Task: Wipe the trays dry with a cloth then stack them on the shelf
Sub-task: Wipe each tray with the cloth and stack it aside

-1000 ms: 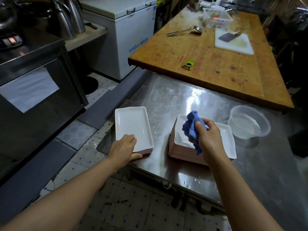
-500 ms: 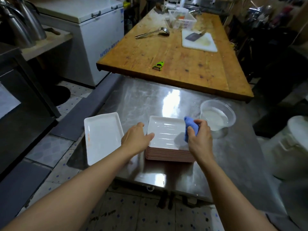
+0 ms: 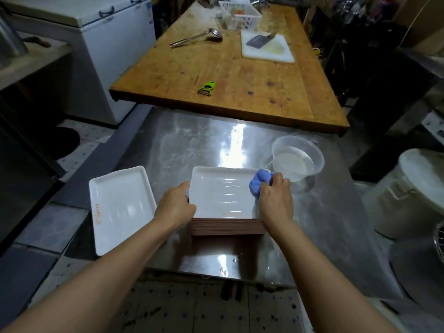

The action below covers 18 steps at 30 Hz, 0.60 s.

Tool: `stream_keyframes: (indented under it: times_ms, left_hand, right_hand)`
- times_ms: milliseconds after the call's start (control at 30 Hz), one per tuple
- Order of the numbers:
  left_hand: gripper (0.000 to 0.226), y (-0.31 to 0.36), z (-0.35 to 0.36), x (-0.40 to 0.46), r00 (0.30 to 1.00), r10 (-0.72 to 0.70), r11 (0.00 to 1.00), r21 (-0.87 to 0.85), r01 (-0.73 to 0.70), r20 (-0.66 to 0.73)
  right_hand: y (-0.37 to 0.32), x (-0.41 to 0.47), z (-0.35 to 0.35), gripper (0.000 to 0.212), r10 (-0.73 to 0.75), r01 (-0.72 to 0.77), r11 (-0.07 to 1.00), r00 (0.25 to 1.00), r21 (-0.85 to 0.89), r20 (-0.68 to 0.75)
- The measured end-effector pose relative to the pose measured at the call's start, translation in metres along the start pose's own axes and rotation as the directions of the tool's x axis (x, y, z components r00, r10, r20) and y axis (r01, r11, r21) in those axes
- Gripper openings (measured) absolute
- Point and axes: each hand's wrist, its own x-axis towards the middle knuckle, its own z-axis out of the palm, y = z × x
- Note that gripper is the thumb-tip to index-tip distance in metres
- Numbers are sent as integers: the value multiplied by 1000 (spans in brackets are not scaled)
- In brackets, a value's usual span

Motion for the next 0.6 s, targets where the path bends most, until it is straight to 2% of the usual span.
stream_keyframes:
  times_ms: [133, 233, 333, 500, 600]
  left_hand:
    - [46, -1, 1, 0, 1000, 7, 1000, -12, -7, 3]
    - [45, -3, 1, 0, 1000, 24, 1000, -16, -24, 15]
    - [49, -3, 2, 0, 999, 41, 999, -23, -41, 16]
    - [52, -3, -1, -1, 999, 45, 998, -54, -44, 18]
    - [48, -3, -1, -2, 999, 30, 999, -13, -30, 20]
  right_hand:
    - [-11, 20, 11, 31, -61, 60, 998, 998, -25, -23]
    - [-24, 17, 23, 32, -67, 70, 995, 997, 75, -46]
    - [-41, 12, 31, 32, -148, 155, 970, 988, 185, -49]
    - [-76, 15, 33, 34, -303, 275, 908, 952, 316, 42]
    - [-92, 16, 35, 35, -376, 313, 869, 921, 383, 100]
